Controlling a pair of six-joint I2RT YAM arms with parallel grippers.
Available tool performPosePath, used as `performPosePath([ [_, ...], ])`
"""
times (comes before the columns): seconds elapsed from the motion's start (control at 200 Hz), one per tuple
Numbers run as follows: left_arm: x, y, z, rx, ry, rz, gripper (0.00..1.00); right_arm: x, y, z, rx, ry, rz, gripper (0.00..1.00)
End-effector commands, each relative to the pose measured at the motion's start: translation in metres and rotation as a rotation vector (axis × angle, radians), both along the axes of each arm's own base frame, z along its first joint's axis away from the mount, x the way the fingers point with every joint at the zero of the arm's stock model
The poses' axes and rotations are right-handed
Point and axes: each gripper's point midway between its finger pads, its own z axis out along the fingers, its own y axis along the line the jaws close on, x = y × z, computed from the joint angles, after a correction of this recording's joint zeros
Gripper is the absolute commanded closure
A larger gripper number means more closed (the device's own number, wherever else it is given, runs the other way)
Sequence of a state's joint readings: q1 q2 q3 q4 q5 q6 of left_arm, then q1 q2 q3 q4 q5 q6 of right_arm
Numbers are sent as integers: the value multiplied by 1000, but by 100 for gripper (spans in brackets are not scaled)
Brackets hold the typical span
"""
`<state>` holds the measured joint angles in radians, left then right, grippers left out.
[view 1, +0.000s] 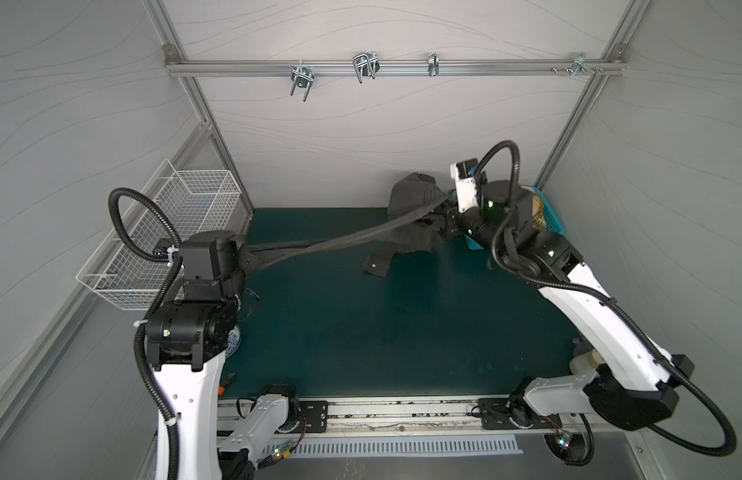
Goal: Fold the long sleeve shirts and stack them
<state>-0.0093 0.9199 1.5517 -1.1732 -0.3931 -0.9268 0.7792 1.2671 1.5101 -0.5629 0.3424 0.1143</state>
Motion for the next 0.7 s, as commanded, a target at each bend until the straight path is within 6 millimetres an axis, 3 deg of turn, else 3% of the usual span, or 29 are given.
performPosePath([
  [0.0,7,-8,-35,15,97,-42,100,-32,-20,-129,-150,271,-74,100],
  [0.065,10,-21,-45,14,106,-101,100,-64,-40,-203,-161,462,-142,100],
  [0.125,18,-34,-50,5,101,-165,100,-90,-51,-252,-165,603,-174,100],
  [0.18,26,-44,-45,-1,76,-219,100,-110,-62,-285,-170,707,-226,100],
  [0.24,41,-58,-31,-10,20,-292,100,-124,-63,-304,-170,769,-222,100],
  [0.315,66,-82,-9,-33,-52,-374,100,-128,-64,-307,-182,773,-222,100],
  [0.435,114,-137,18,-94,-192,-498,100,-128,-53,-288,-167,758,-165,100],
  [0.6,187,-239,2,-260,-240,-682,100,-132,-52,-264,-108,744,-141,100],
  [0.69,227,-312,-10,-397,-256,-840,100,-133,-58,-254,-70,755,-158,100],
])
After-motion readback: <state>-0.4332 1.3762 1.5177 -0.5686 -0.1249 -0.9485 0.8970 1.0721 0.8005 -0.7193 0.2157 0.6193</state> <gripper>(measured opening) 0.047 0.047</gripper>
